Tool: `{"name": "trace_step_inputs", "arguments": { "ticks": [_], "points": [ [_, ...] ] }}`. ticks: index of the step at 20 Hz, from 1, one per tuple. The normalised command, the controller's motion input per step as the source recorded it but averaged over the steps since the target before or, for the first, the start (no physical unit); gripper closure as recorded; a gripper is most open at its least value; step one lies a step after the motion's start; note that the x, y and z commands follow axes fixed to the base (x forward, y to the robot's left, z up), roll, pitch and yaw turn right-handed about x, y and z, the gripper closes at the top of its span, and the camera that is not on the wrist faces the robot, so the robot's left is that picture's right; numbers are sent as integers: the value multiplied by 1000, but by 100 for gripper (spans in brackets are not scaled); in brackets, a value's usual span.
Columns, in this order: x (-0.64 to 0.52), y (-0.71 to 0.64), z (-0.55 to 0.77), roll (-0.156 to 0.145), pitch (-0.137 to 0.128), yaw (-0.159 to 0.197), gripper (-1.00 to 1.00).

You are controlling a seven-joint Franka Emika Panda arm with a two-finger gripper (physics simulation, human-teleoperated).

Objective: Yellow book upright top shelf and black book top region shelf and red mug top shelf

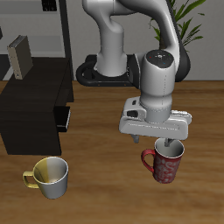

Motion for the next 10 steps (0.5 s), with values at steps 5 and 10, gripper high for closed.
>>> {"name": "trace_step_inputs", "arguments": {
  "ticks": [5,10],
  "points": [
    [-17,-11,-165,8,30,-20,100],
    [-64,21,-87,5,19,-7,100]
  ]
}}
